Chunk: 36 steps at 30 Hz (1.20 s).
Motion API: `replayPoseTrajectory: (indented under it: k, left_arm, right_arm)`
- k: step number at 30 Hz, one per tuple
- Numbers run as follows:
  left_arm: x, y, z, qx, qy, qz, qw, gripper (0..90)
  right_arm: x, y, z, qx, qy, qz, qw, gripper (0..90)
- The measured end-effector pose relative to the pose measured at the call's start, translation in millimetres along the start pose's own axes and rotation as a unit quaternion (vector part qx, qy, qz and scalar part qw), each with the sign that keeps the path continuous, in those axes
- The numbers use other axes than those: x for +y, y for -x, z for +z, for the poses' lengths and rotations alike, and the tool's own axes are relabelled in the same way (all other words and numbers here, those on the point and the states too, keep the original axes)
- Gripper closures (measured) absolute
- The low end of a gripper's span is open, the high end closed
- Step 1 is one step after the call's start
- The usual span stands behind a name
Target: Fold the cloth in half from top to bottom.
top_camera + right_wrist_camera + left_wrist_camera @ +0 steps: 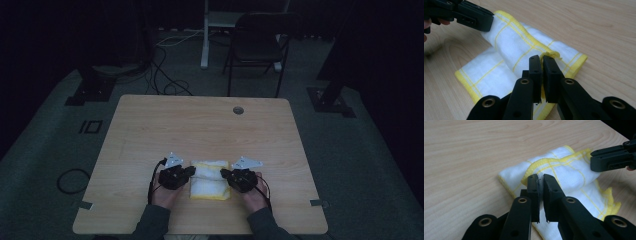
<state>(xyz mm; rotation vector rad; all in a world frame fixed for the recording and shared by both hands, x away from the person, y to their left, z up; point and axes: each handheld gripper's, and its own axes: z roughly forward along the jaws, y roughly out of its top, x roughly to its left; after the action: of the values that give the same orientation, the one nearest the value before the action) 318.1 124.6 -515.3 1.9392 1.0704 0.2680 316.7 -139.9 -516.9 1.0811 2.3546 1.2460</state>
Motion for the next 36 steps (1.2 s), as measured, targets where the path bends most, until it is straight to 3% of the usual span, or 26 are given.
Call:
replayPoseTrajectory:
  k: [3, 8, 14, 24, 36]
  left_arm:
    - [-2.5, 0.0, -0.9, -0.002, 0.003, -0.007, 1.0, 82.3]
    - [1.3, -4.3, -7.2, 0.005, 0.027, -0.022, 0.9994, 68.0]
    - [16.9, -9.3, -8.9, 0.011, 0.041, -0.021, 0.9989, 65.2]
    - [23.0, -21.0, 7.7, 0.025, 0.016, -0.015, 0.9994, 63.4]
    - [14.2, -19.5, 19.2, 0.022, -0.01, -0.005, 0.9997, 61.8]
  right_arm:
    - [-2.2, -1.4, 0.0, -0.001, 0.001, 0.002, 1.0, 86.3]
    - [-6.4, -2.3, 0.3, -0.001, 0.0, 0.007, 1.0, 86.3]
    - [-9.1, -4.2, -0.4, -0.002, -0.001, 0.006, 1.0, 86.3]
    - [-13.2, -3.8, -3.6, -0.001, 0.003, 0.011, 0.9999, 86.0]
    - [-15.4, -6.4, -6.6, 0.003, 0.005, 0.009, 0.9999, 85.4]
